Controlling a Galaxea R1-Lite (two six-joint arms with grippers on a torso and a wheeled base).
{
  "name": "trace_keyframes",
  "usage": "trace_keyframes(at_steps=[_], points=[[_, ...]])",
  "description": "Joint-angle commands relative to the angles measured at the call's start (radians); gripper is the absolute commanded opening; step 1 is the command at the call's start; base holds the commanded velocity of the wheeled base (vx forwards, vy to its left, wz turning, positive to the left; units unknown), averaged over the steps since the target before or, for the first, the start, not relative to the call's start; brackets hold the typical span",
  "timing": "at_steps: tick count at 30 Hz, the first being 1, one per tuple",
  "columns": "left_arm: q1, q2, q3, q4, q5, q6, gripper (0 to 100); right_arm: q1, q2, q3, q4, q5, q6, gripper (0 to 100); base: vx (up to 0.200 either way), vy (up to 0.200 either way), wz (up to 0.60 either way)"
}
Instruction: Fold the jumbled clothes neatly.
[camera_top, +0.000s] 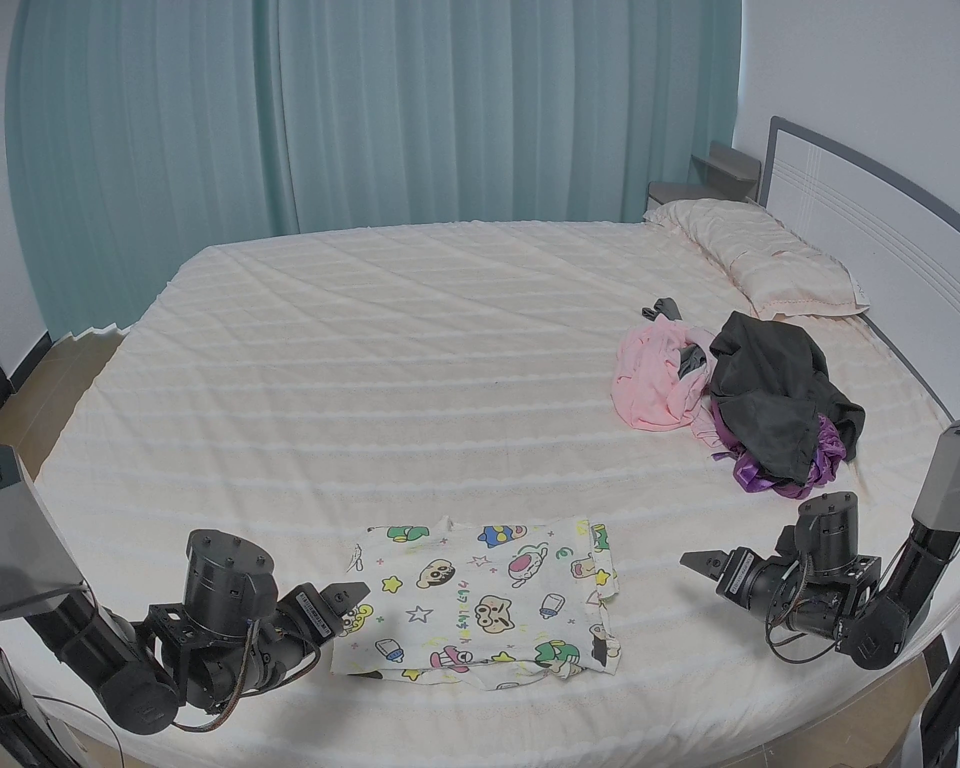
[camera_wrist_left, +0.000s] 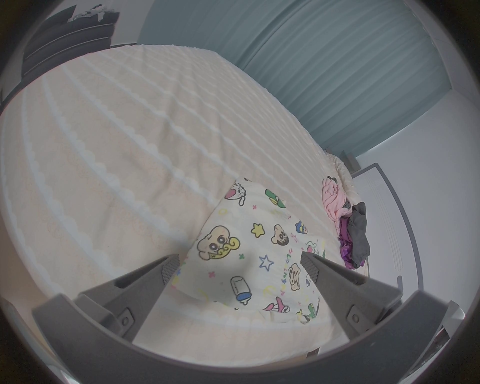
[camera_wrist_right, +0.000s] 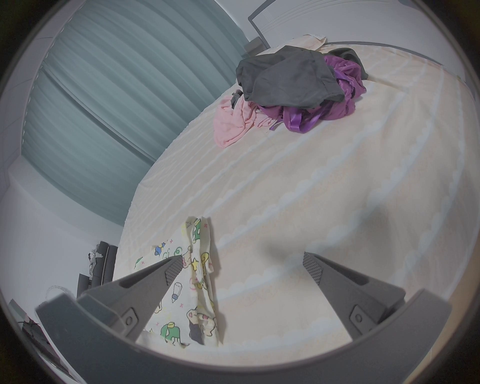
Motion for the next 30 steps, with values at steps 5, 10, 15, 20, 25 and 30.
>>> trace_keyframes(at_steps=[5,10,15,20,25,30], points=[[0.002,0.01,0.003,-0.001,-0.044,-0.001,100,0.022,0.007,0.001,0.0,0.001,0.022,100,0.0,0.0,0.0],[0.002,0.0,0.009,-0.001,-0.05,-0.001,100,0.022,0.007,0.011,0.0,0.004,0.022,100,0.0,0.0,0.0],[0.011,0.0,0.031,-0.003,-0.083,-0.011,100,0.022,0.007,0.017,0.0,0.006,0.028,100,0.0,0.0,0.0],[0.042,-0.02,0.035,-0.004,-0.133,-0.018,100,0.022,0.007,0.015,0.0,0.007,0.043,100,0.0,0.12,0.0],[0.076,-0.036,0.041,-0.004,-0.194,-0.035,100,0.05,0.015,0.017,0.0,0.009,0.047,100,0.0,0.2,0.0],[0.09,-0.035,0.043,-0.004,-0.206,-0.035,100,0.06,0.013,0.015,0.0,0.009,0.047,100,0.0,0.2,0.0]])
